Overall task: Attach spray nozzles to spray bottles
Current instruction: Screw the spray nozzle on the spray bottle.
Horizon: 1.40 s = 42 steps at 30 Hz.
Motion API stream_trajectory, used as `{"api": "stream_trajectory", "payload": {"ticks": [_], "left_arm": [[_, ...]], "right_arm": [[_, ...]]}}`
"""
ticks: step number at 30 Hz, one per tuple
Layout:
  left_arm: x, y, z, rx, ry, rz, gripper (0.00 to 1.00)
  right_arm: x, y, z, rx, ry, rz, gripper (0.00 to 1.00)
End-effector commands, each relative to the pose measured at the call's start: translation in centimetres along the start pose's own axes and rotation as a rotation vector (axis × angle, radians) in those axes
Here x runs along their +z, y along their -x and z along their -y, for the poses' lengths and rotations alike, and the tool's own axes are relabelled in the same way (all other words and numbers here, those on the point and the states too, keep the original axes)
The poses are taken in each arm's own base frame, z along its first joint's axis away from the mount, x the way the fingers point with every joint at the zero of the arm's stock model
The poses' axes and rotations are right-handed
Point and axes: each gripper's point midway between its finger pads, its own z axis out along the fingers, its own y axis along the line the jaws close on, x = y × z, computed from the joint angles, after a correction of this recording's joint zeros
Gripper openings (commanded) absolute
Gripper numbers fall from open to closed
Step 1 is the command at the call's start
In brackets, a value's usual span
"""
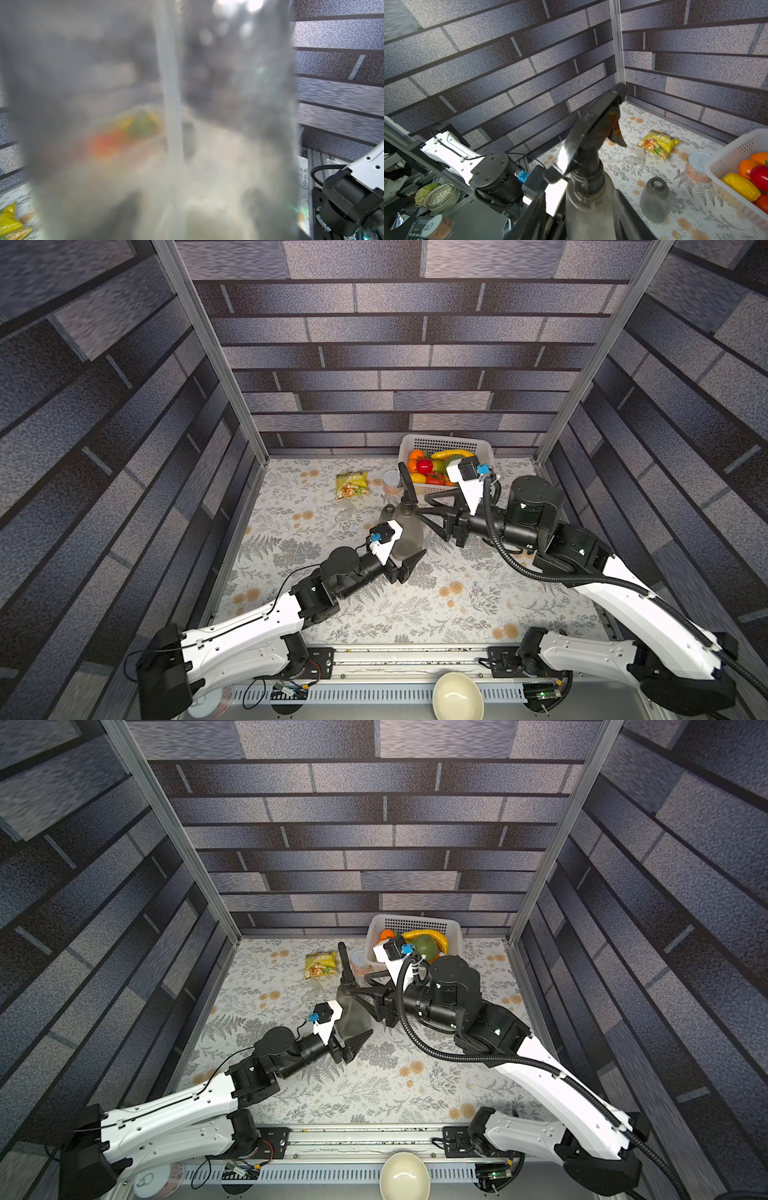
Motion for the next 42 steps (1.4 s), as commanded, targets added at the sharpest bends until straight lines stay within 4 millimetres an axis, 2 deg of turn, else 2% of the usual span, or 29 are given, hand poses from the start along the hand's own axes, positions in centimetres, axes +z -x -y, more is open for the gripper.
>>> {"api": "stream_trajectory", "payload": {"ticks": [1, 7, 17, 22, 25, 29, 31, 34, 37, 42], "left_arm": [[-0.2, 2.4, 1.0, -0.014, -0.050, 0.054, 0.63], [0.2, 2.8, 1.4, -0.002, -0.066, 0.051, 0.63], [1.4, 3.1, 2.1, 0.013, -0.087, 0.042, 0.63], [1.9, 3.6, 1.7, 0.015, -0.062, 0.049, 0.62], [2.6, 4.0, 1.3, 0.020, -0.024, 0.050, 0.61], [3.7, 4.6, 0.5, 0.030, 0.041, 0.054, 0.61], [4.3, 5.2, 0.2, 0.029, 0.069, 0.066, 0.61], [4.9, 5.7, 0.2, 0.046, 0.094, 0.079, 0.61], [5.3, 6.1, 0.2, 0.059, 0.113, 0.090, 0.61], [6.2, 6.1, 0.2, 0.060, 0.128, 0.101, 0.61]], "right_arm": [[0.3, 1.3, -0.6, -0.023, 0.045, 0.025, 0.52], [1.1, 0.4, -0.4, -0.014, 0.050, -0.009, 0.50], [2.2, -0.9, 0.3, -0.006, 0.034, -0.050, 0.34], [2.2, -2.1, 1.6, 0.003, -0.029, -0.064, 0.28], [2.2, -2.8, 3.4, 0.024, -0.154, -0.044, 0.23], [2.4, -4.0, 6.0, -0.097, -0.452, -0.051, 0.18], [1.9, -3.6, 7.6, -0.135, -0.627, -0.023, 0.17], [0.9, -2.7, 8.9, -0.136, -0.805, 0.062, 0.16], [0.8, -1.6, 8.9, -0.186, -0.951, 0.134, 0.15], [2.4, -0.5, 8.5, -0.227, -1.088, 0.180, 0.15]]}}
